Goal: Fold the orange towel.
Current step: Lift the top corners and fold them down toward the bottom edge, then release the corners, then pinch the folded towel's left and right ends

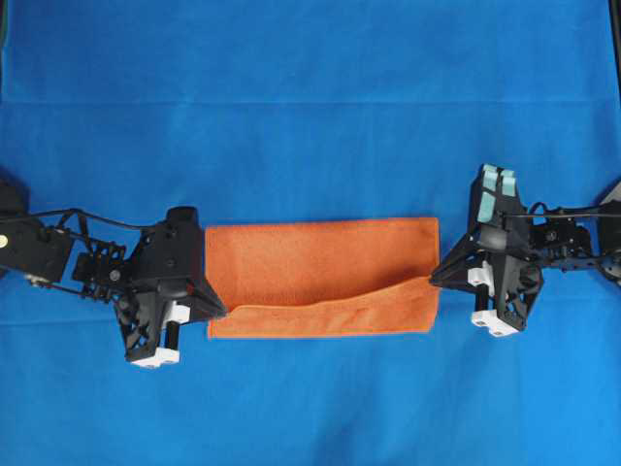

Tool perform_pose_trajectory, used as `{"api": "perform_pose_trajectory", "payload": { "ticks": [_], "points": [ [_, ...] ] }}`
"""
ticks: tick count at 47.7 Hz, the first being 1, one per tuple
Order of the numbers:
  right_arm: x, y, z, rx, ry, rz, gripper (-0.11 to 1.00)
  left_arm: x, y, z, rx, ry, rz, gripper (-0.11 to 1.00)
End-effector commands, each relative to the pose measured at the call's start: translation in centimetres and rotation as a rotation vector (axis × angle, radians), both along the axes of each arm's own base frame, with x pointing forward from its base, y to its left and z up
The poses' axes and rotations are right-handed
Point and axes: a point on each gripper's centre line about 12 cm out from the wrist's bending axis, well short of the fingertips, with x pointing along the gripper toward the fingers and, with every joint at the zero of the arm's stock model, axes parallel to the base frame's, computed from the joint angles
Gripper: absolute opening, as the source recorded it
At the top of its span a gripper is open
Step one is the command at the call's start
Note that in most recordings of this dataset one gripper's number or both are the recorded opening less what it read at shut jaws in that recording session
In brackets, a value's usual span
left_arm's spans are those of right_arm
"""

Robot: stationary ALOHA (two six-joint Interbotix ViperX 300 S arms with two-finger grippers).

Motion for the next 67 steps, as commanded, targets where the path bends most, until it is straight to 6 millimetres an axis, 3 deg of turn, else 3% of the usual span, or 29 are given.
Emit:
{"api": "perform_pose_trajectory", "payload": {
  "ticks": [1,12,16,19,24,26,29,31,36,46,57,67],
  "points": [
    [0.6,0.4,0.6,0.005,-0.024,0.005,0.01,0.7,-0.3,0.4,-0.007,-0.025,-0.003,0.01],
    [0.6,0.6,0.4,0.009,-0.015,0.008,0.01,1.1,-0.5,0.5,-0.023,-0.054,0.005,0.05],
    [0.6,0.7,0.4,0.016,-0.015,0.004,0.02,1.0,-0.5,0.5,-0.025,-0.054,0.006,0.21],
    [0.7,0.7,0.5,0.019,-0.017,0.002,0.04,1.0,-0.5,0.6,-0.025,-0.054,0.004,0.40],
    [0.5,0.6,0.6,0.011,-0.023,0.008,0.35,0.8,-0.5,0.8,-0.016,-0.054,-0.005,0.69],
    [0.4,0.4,0.7,0.007,-0.032,0.006,0.47,0.7,-0.3,0.9,-0.007,-0.052,-0.008,0.74],
    [0.4,-0.1,1.0,-0.002,-0.048,-0.003,0.62,0.6,0.3,1.2,0.001,-0.054,-0.001,0.72],
    [0.4,-0.6,1.3,-0.011,-0.064,-0.011,0.66,0.6,1.0,1.5,0.008,-0.061,0.015,0.70],
    [0.5,-2.3,2.2,-0.038,-0.104,-0.047,0.61,0.6,2.6,2.0,0.032,-0.079,0.038,0.69],
    [0.8,-5.7,2.5,-0.078,-0.116,-0.141,0.61,0.8,6.0,2.0,0.085,-0.087,0.099,0.69],
    [1.4,-6.3,1.8,-0.100,-0.091,-0.144,0.61,0.8,7.5,1.6,0.097,-0.077,0.138,0.69],
    [1.6,-7.1,-0.8,-0.108,-0.005,-0.166,0.61,0.9,8.8,-1.0,0.103,-0.028,0.176,0.68]
  ]
}}
